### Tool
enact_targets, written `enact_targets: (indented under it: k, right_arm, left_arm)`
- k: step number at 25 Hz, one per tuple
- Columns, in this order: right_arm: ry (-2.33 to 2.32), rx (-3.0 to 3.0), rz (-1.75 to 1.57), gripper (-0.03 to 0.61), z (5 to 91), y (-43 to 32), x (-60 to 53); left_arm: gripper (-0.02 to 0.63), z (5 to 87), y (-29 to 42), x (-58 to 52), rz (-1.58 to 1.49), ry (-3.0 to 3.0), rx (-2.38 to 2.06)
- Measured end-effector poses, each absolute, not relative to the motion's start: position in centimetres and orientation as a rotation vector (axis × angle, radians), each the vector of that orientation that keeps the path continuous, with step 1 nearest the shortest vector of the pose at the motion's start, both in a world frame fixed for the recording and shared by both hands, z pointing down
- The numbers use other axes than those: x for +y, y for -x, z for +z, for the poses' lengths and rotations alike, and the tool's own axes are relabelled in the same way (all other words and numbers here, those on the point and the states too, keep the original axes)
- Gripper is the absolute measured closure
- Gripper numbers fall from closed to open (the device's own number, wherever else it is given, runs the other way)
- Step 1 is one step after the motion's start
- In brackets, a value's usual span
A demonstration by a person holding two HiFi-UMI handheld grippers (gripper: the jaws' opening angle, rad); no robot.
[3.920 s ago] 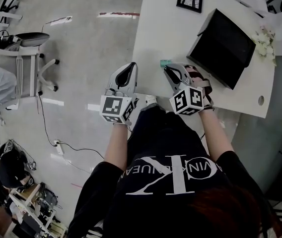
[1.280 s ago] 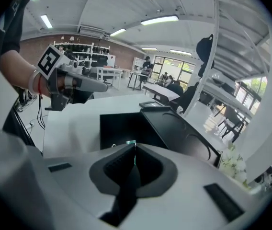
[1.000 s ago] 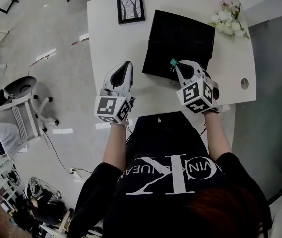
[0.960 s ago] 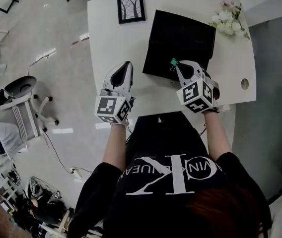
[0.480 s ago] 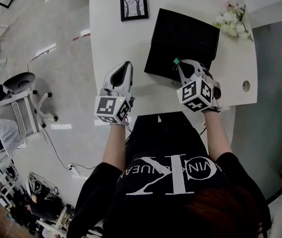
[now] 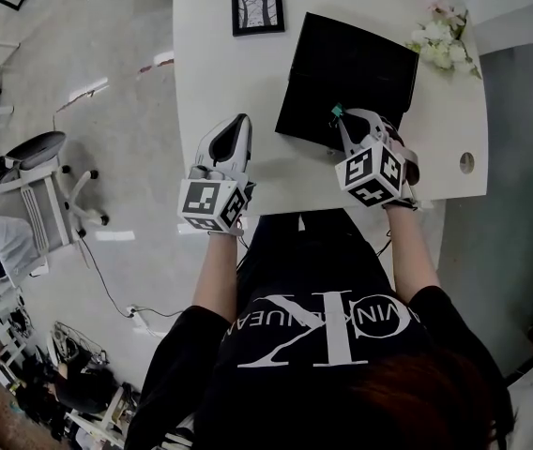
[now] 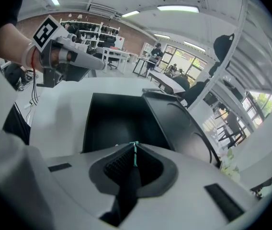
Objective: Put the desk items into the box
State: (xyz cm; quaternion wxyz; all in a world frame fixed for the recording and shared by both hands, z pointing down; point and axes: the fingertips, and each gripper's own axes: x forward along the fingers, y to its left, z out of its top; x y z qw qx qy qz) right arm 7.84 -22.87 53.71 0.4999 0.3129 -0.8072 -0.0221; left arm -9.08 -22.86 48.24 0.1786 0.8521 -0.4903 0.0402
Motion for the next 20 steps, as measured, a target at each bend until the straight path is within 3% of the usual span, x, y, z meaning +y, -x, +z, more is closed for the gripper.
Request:
enact_targets:
  k: [20]
  right_arm:
    - [-0.797, -2.075, 0.148, 0.557, 52.8, -7.2, -21.5]
  left_arm:
    - [0.603, 47.8, 9.6, -21.4, 0.094, -2.408, -1.391]
